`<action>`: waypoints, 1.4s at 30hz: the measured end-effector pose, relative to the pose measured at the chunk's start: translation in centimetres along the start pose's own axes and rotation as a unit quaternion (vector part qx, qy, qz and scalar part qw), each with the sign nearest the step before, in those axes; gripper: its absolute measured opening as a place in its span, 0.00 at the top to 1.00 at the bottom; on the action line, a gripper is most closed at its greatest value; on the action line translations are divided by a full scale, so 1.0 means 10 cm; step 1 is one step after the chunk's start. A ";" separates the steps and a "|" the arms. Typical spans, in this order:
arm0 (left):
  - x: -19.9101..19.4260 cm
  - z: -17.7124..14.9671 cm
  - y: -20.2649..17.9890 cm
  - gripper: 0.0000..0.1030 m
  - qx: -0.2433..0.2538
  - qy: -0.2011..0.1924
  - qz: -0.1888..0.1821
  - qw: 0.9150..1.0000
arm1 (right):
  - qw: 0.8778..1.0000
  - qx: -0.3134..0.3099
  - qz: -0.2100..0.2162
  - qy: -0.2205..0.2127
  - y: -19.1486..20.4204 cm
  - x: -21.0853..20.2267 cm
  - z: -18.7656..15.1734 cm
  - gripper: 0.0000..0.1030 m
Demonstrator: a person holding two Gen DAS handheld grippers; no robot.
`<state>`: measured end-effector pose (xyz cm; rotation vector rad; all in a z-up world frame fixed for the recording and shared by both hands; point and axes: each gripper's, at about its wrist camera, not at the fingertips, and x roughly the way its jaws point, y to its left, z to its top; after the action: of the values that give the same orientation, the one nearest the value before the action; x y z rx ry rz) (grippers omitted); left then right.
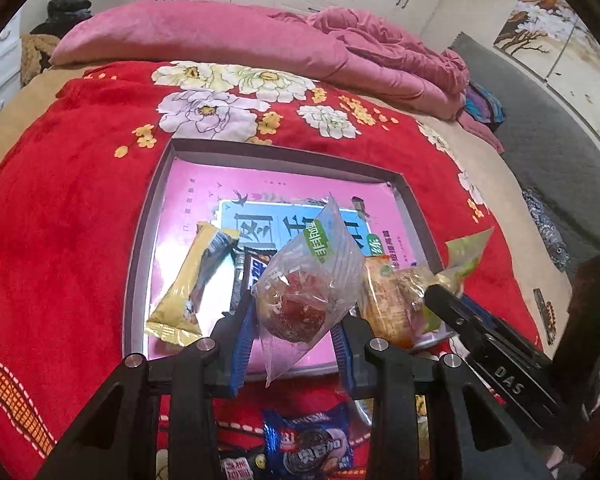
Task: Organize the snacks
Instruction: 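Lift and carry the candy bag and milk-tablet bag over the tray with both grippers, then lower both bags onto the workbook and open both grippers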
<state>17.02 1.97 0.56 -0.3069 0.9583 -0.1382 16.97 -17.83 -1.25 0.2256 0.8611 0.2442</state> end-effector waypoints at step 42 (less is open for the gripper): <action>0.65 -0.17 -0.15 0.64 0.017 0.036 0.009 0.999 | 0.996 -0.058 -0.063 0.018 0.03 0.16 -0.09 0.65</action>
<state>19.32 -1.37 -4.97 -0.2626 1.0290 -0.1500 17.27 -16.97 -2.90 0.0577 0.8910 0.1800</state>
